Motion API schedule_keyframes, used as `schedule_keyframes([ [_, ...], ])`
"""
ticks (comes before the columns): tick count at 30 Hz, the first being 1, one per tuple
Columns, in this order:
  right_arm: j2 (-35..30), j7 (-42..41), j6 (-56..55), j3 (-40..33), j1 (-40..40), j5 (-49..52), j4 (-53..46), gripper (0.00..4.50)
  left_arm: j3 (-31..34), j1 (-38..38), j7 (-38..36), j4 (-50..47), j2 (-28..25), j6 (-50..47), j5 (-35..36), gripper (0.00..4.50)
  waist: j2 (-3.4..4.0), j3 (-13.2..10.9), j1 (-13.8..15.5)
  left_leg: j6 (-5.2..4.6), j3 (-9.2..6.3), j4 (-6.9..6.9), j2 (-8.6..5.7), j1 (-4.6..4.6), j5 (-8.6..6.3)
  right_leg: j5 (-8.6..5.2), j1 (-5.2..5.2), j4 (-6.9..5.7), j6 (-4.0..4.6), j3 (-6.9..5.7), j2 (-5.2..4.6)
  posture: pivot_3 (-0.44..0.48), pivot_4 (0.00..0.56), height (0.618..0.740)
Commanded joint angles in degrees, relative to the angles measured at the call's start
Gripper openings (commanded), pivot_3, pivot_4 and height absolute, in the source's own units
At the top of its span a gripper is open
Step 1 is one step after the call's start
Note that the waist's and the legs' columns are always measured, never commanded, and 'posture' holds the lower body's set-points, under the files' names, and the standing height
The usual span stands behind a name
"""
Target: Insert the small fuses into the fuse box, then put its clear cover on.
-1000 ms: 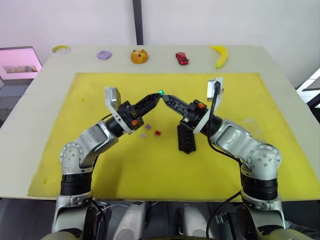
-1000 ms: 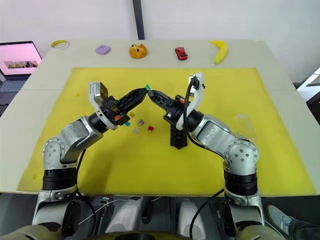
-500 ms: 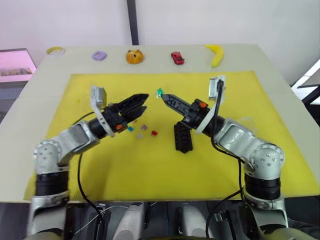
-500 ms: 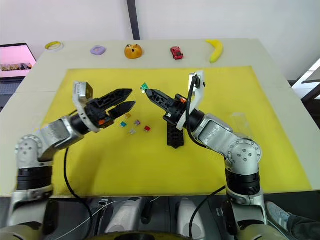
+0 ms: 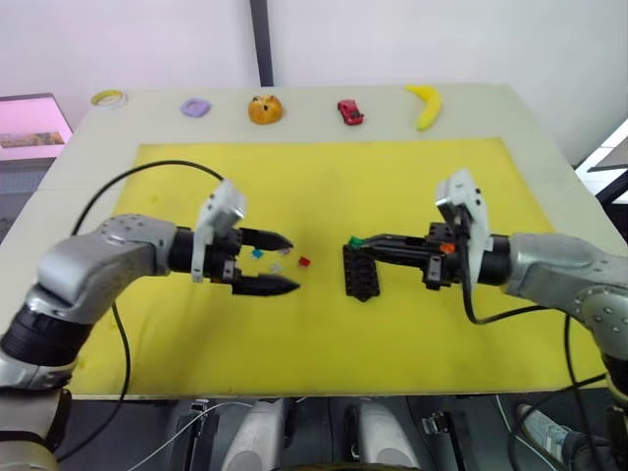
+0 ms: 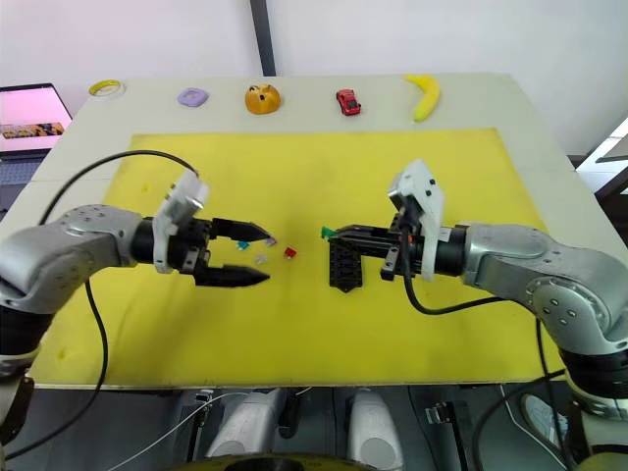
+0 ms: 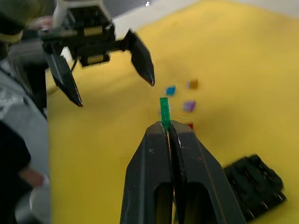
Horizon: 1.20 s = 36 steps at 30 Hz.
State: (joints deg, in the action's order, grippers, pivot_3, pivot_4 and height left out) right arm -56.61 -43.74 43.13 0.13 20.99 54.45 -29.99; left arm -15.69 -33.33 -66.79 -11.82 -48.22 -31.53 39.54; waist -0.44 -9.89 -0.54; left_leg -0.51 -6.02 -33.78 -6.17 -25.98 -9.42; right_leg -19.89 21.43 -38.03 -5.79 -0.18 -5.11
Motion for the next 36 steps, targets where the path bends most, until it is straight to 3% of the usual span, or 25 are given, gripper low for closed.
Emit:
schedule_keyframes([
  [1, -1.75, -9.81, -12.23, 1.9, -2.93, -12.36, 1.75, 0.0, -1.95, -1.93, -1.71, 2.08, 4.87, 6.68, -6.59, 4.41, -0.02, -0.04, 0.34, -0.02, -0.01, -0.08, -0.01, -0.03, -0.01, 0.01, -0.01, 0.0, -0.02, -0.02, 0.0, 0.0, 0.15, 0.735],
  [6, -0.14, -16.27, -23.57, 4.17, -5.19, -23.18, 8.46, 0.0, -5.76, -2.07, -2.29, 6.31, 11.77, 14.24, -15.51, 4.41, -0.03, -0.07, 0.32, -0.09, -0.04, -0.41, -0.04, -0.19, -0.03, 0.08, -0.02, -0.03, -0.13, -0.04, 0.0, 0.0, 0.15, 0.735],
  [14, 2.2, -20.47, -28.53, 5.25, -3.1, -29.5, 12.91, 0.0, -5.78, -3.13, -2.03, 9.36, 17.12, 15.87, -20.08, 4.41, -0.01, -0.07, 0.02, -0.05, -0.1, -0.44, -0.04, -0.18, 0.0, 0.15, -0.02, -0.12, -0.26, -0.09, 0.04, 0.0, 0.15, 0.735],
  [36, 7.78, -23.54, -28.6, 7.65, 0.93, -35.63, 16.51, 0.0, -4.57, -2.85, -1.57, 10.22, 20.34, 16.4, -24.55, 4.41, -0.01, -0.07, 0.04, 0.21, -0.18, -0.64, -0.07, -0.17, 0.16, 0.18, -0.1, -0.29, -0.3, -0.16, 0.08, 0.0, 0.15, 0.735],
])
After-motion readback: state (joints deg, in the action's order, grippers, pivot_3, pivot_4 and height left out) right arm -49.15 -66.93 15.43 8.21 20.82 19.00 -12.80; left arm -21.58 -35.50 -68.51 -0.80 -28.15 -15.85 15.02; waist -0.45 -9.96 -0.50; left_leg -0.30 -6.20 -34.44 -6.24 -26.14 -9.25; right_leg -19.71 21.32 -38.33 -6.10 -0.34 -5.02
